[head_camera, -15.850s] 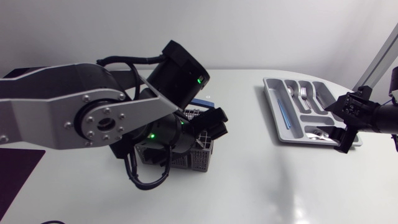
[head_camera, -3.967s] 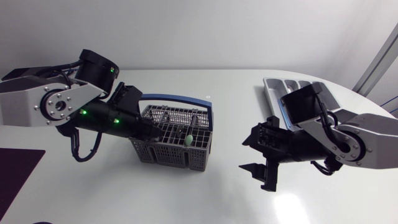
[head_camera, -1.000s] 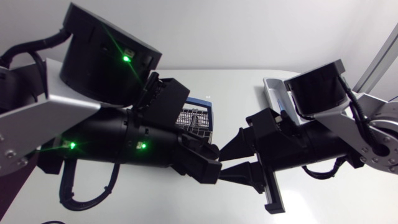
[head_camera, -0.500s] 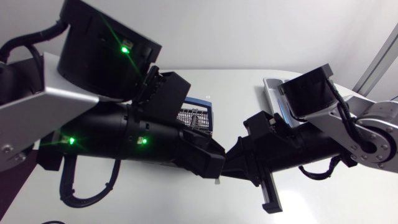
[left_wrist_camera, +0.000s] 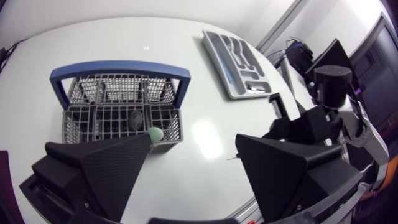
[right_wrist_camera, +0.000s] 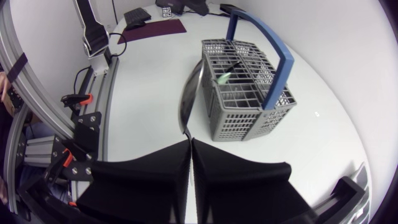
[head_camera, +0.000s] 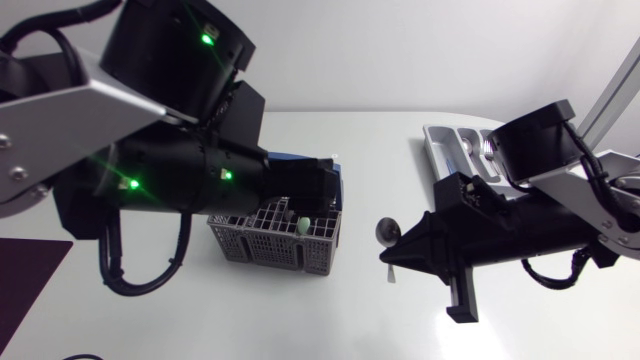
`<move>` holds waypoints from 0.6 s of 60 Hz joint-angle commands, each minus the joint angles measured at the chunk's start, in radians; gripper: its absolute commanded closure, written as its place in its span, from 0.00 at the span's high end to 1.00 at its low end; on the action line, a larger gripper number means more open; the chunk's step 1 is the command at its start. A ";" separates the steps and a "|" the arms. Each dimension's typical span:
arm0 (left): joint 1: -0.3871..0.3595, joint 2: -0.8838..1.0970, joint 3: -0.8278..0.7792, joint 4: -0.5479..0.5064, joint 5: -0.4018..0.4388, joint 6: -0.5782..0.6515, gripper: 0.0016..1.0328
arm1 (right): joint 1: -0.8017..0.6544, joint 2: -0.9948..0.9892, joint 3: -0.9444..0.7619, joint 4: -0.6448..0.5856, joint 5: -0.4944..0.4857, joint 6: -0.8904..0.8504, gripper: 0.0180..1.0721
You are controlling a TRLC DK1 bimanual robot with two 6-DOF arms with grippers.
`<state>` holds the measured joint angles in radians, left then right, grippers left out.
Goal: Unload the cutlery basket into the drawer organizer.
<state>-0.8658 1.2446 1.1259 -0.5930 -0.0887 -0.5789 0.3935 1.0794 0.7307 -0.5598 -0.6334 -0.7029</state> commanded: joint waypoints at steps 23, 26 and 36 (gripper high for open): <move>-0.056 0.168 0.130 -0.260 -0.310 -0.194 0.94 | -0.269 -0.038 -0.011 -0.141 0.104 -0.222 0.05; -0.061 0.185 0.137 -0.264 -0.327 -0.199 0.94 | -0.286 -0.038 -0.010 -0.143 0.112 -0.236 0.05; -0.108 0.263 0.187 -0.330 -0.437 -0.233 0.93 | -0.354 -0.019 0.001 -0.150 0.121 -0.285 0.05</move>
<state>-0.9539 1.4624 1.2636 -0.8833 -0.4969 -0.7677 0.0647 1.0500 0.7235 -0.6991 -0.5194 -0.9497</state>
